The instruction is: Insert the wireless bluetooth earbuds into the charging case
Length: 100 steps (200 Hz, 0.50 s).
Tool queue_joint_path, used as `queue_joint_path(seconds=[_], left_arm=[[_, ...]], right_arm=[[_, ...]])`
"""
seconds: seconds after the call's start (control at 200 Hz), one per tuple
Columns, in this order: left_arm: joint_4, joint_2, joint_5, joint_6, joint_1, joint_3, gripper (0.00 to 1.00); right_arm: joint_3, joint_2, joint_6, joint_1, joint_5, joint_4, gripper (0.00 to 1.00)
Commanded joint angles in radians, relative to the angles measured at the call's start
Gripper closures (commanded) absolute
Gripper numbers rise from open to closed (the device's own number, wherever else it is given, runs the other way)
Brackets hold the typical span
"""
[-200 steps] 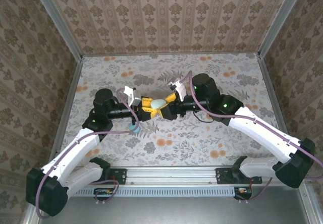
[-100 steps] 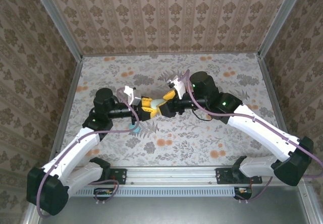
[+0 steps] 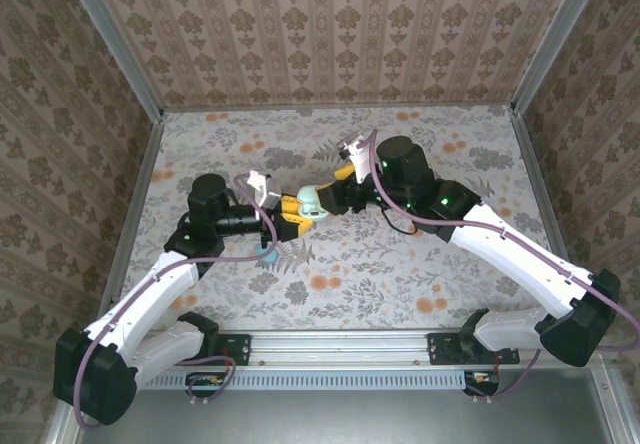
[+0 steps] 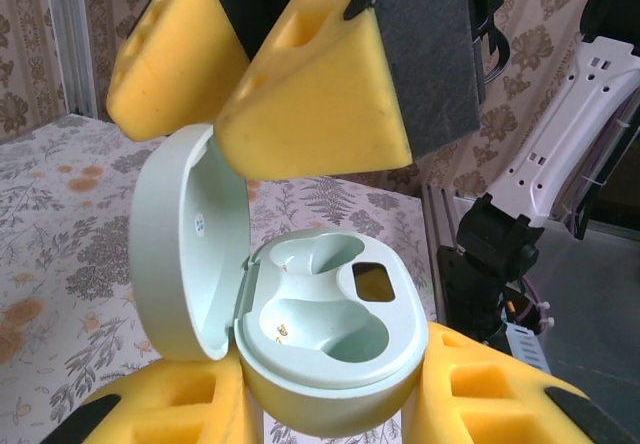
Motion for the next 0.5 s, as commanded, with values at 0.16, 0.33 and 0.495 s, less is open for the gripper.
queue_joint_path(seconds=[0.16,0.33,0.495], left_arm=[[0.020,-0.005,0.000,0.009,0.009,0.014,0.87],[0.021,0.007,-0.014,0.002,0.022,0.006,0.87],[0.024,0.001,-0.024,-0.004,0.054,-0.013,0.88]], right_arm=[[0.035,-0.045,0.115,-0.034,0.021,-0.042,0.31],[0.061,-0.063,0.180,-0.049,0.017,-0.082,0.31],[0.068,-0.059,0.228,-0.064,0.044,-0.118,0.31]])
